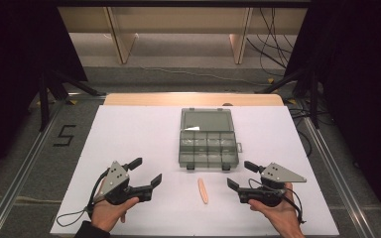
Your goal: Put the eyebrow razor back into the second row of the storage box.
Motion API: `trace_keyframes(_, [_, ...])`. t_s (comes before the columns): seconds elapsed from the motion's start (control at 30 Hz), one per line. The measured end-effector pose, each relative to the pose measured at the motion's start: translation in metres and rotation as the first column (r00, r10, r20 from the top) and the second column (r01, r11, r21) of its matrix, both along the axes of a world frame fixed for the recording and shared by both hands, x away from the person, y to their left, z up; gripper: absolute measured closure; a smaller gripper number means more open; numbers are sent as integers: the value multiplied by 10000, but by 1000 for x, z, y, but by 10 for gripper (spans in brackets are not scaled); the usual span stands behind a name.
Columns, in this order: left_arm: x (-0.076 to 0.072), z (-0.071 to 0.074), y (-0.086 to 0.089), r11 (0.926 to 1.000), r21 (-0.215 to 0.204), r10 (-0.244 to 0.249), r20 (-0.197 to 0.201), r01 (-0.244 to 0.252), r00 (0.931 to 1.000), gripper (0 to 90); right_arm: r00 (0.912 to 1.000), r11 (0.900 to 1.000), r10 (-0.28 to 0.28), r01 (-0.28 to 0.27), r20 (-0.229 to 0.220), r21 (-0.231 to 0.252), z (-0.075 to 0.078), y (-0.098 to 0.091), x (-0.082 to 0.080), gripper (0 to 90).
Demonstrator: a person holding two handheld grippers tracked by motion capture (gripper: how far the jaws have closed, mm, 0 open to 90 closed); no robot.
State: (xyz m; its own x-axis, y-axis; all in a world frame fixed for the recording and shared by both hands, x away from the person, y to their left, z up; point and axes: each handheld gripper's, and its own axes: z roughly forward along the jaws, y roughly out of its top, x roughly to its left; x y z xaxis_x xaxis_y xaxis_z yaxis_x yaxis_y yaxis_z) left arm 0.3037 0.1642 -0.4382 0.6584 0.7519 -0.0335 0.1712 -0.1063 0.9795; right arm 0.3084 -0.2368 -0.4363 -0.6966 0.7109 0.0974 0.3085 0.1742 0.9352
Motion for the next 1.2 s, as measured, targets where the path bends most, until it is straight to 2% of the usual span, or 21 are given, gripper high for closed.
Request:
trace_keyframes(0.1, [-1, 0, 0, 10000, 31, 68, -77, -67, 9999, 160, 9997, 9995, 181, -185, -148, -242, 3, 3, 3, 163])
trace_keyframes(0.2, [-1, 0, 0, 10000, 38, 63, -77, -63, 10000, 160, 9993, 9969, 364, -364, -16, -701, 8, 5, 5, 197])
trace_keyframes(0.33, [0, 0, 0, 9999, 111, 32, -34, -32, 10000, 160, 9988, 9920, 488, -481, 29, -1171, 14, 10, 9, 198])
trace_keyframes(0.43, [0, 0, 0, 9999, 148, 23, -27, -23, 10000, 160, 9974, 9850, 624, -673, -357, -1592, 16, 17, 14, 199])
trace_keyframes(0.5, [0, 0, 0, 10000, 73, 46, -72, -46, 10000, 160, 9939, 9752, 830, -961, -731, -1996, 17, 23, 18, 201])
trace_keyframes(0.53, [0, 0, 0, 10000, 61, 49, -78, -49, 10000, 160, 9939, 9752, 830, -961, -731, -1996, 17, 23, 18, 201])
trace_keyframes(0.57, [0, 0, 0, 10000, 85, 40, -40, -39, 10000, 160, 9884, 9623, 1071, -1302, -1073, -2387, 18, 31, 21, 214])
trace_keyframes(0.6, [0, 0, 0, 10000, 85, 40, -40, -39, 10000, 160, 9884, 9623, 1071, -1302, -1073, -2387, 18, 31, 21, 214])
trace_keyframes(0.7, [0, 0, 0, 10000, -24, 18, -48, -18, 10000, 160, 9762, 9382, 1350, -1810, -1695, -2949, 18, 43, 26, 230])
trace_keyframes(0.73, [0, 0, 0, 10000, -95, 1, -57, -2, 10000, 160, 9671, 9222, 1547, -2147, -2019, -3218, 17, 51, 27, 237])
trace_keyframes(0.77, [0, 0, 0, 10000, 43, 55, -72, -54, 10000, 160, 9638, 9170, 1554, -2224, -2169, -3311, 17, 56, 28, 242])
trace_keyframes(0.83, [0, 0, 0, 10000, 58, 48, -70, -48, 10000, 160, 9570, 9019, 1711, -2479, -2344, -3538, 15, 64, 29, 251])
trace_keyframes(0.87, [0, 0, 0, 10000, 35, 59, -81, -59, 9999, 160, 9509, 8936, 1775, -2637, -2537, -3631, 15, 68, 30, 251])
trace_keyframes(0.9, [0, 0, 0, 10000, 33, 52, -77, -52, 10000, 160, 9509, 8936, 1775, -2637, -2537, -3631, 15, 68, 30, 251])
trace_keyframes(0.97, [0, 0, 0, 10000, 18, 53, -79, -53, 10000, 160, 9443, 8763, 1839, -2833, -2730, -3896, 10, 80, 31, 264])
trace_keyframes(1.03, [0, 0, 0, 10000, 90, 38, -40, -37, 10000, 160, 9365, 8635, 1780, -2959, -3022, -4085, 8, 88, 33, 266])
trace_keyframes(1.07, [0, 0, 0, 10000, 50, 48, -65, -47, 10000, 160, 9293, 8516, 1859, -3144, -3191, -4195, 7, 90, 35, 271])
trace_keyframes(1.1, [0, 0, 0, 10000, 50, 48, -65, -47, 10000, 160, 9293, 8516, 1859, -3144, -3191, -4195, 7, 90, 35, 271])
trace_keyframes(1.13, [0, 0, 0, 10000, 38, 46, -70, -46, 10000, 160, 9184, 8386, 1833, -3322, -3506, -4317, 4, 96, 38, 279])
trace_keyframes(1.17, [0, 0, 0, 10000, 74, 34, -47, -33, 10000, 160, 9184, 8386, 1833, -3322, -3506, -4317, 4, 96, 38, 279])
trace_keyframes(1.2, [0, 0, 1, 9999, 99, 38, -42, -38, 10000, 160, 9115, 8208, 1861, -3495, -3669, -4518, 0, 102, 41, 286])
